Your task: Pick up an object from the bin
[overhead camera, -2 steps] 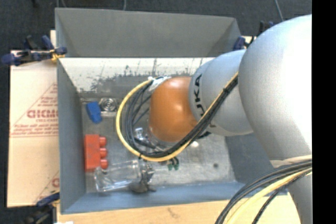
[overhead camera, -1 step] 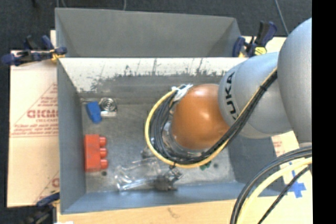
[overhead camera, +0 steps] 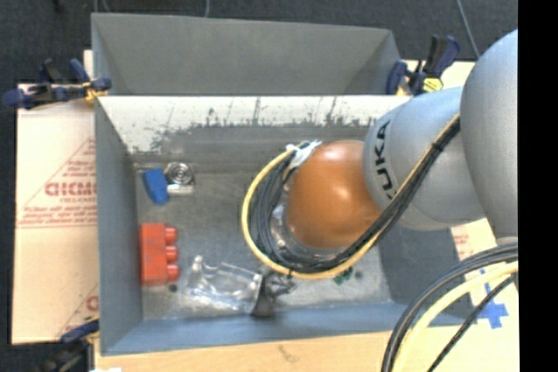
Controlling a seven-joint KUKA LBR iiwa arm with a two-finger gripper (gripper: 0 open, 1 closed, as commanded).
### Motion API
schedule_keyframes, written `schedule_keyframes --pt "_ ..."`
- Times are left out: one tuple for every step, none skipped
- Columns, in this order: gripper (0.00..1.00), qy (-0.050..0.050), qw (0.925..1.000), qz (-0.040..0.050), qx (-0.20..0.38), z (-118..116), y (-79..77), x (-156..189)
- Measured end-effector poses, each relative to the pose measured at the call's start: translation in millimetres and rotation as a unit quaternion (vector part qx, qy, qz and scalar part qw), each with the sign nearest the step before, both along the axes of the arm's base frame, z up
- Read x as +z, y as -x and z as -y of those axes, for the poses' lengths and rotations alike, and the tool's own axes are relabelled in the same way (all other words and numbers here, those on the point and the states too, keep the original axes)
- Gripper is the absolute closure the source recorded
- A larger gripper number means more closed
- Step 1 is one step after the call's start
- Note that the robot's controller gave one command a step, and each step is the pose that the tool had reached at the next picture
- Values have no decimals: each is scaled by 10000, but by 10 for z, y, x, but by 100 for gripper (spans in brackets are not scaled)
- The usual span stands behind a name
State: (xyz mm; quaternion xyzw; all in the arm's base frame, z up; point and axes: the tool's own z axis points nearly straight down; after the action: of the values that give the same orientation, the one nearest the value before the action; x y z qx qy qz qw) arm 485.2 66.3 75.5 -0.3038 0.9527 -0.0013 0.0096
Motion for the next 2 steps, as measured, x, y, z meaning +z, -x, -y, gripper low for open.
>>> schedule_keyframes --pt "100 13 10000 -67 -33 7 -17 39" --pt "100 11 9999 -77 -74 9 -27 263"
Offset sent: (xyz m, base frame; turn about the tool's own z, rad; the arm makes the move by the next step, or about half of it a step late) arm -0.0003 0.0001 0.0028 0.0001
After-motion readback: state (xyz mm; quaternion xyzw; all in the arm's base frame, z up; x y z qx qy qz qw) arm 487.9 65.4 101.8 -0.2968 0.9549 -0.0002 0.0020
